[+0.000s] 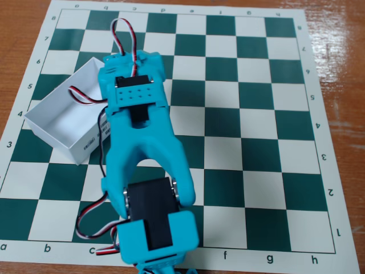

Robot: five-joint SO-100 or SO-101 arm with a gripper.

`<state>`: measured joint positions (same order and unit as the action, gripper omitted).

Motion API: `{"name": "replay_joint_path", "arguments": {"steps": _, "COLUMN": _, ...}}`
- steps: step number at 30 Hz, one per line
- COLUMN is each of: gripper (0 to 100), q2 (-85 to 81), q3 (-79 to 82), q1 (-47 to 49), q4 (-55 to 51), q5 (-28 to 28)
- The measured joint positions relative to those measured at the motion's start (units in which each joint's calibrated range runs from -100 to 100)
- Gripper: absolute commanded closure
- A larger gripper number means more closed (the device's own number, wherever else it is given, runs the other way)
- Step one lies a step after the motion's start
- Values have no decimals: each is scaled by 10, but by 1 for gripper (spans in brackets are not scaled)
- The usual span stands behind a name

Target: Grab the toy horse and put it in the box.

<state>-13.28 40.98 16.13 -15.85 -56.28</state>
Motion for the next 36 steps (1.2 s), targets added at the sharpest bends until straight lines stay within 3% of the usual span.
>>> {"name": "replay_joint_path", "arguments": {"steps": 11, "gripper": 100, "q2": 10, "q3": -2, "q1": 92, "q4": 82, "q5": 0}}
{"name": "replay_joint_path", "arguments": {"steps": 24, "gripper": 100, "q2": 148, "q3": -18, "q1": 102, "q4": 165, "q5": 15}}
{"name": "replay_joint_path", "arguments": {"steps": 36, "gripper": 82, "q2": 184, "q3": -22, "q1": 88, "q4": 223, "q5": 15}}
